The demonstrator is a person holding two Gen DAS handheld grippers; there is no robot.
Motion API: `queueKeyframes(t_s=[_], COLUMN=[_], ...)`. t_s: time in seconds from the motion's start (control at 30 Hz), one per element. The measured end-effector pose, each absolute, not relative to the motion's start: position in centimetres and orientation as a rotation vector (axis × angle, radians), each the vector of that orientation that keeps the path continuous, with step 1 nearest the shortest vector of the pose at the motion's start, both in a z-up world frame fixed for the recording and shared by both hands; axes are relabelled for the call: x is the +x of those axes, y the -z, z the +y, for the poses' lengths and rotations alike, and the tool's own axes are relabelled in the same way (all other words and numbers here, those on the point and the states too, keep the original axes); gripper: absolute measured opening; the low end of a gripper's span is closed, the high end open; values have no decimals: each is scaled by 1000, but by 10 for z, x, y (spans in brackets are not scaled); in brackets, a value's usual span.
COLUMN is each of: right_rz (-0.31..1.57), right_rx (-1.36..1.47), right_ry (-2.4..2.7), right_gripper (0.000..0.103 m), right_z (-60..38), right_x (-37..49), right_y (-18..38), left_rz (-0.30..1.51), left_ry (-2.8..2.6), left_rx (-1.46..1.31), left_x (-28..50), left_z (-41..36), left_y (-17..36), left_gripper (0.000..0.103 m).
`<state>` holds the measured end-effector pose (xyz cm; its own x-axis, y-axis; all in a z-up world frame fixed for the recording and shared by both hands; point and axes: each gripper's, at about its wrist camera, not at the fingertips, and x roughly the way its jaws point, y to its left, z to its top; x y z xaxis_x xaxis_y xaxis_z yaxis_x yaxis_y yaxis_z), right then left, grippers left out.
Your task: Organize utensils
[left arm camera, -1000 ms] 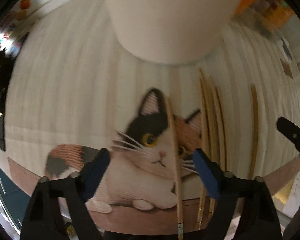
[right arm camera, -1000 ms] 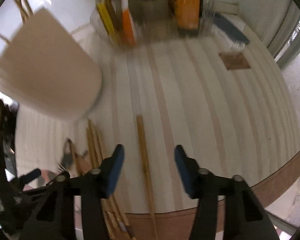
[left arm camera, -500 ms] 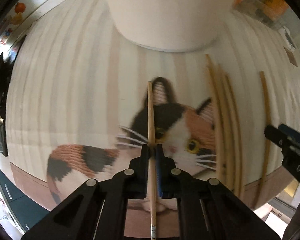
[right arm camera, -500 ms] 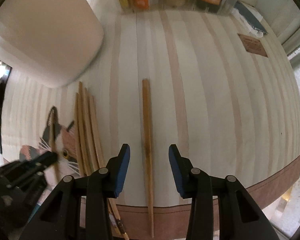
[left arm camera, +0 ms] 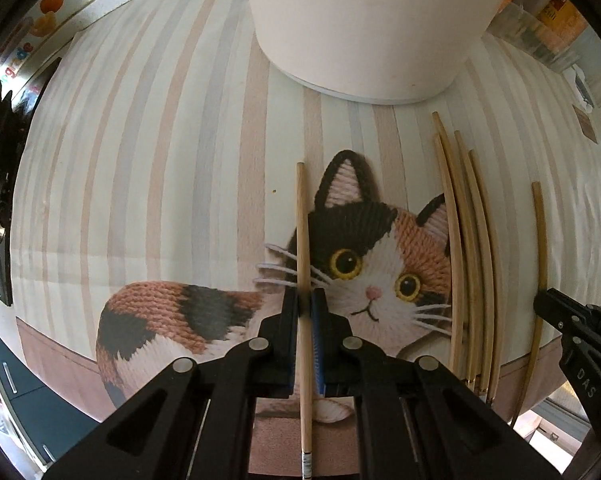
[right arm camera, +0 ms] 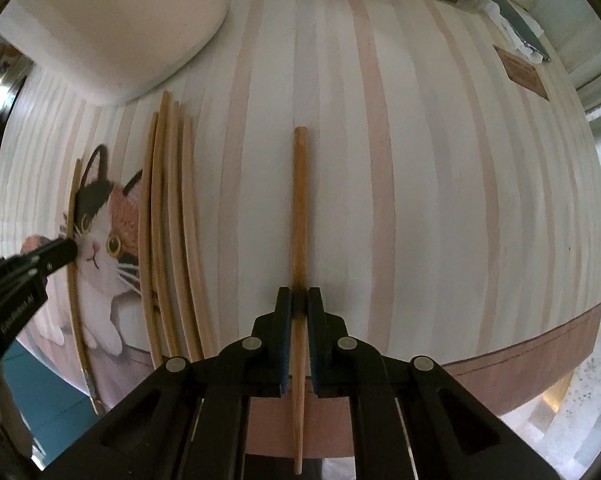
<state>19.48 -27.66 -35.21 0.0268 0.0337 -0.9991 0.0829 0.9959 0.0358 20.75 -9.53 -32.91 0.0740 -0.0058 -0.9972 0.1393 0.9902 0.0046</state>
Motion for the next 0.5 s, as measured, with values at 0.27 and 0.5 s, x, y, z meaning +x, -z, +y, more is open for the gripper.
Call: queueKeyframes(t_s=[0.27,0.5], right_rz=[1594,1588], right_rx=[59,50], right_ry=[63,68], right_gripper=[9,9], right_z=[-259,-243], right_x=[217,233], right_y=[360,364], left_rz=[1508,1506], left_ry=[121,114], left_rx=[104,95], left_x=[222,223], left_z=[-93,-97], left_y=[326,324], left_gripper=[5,5])
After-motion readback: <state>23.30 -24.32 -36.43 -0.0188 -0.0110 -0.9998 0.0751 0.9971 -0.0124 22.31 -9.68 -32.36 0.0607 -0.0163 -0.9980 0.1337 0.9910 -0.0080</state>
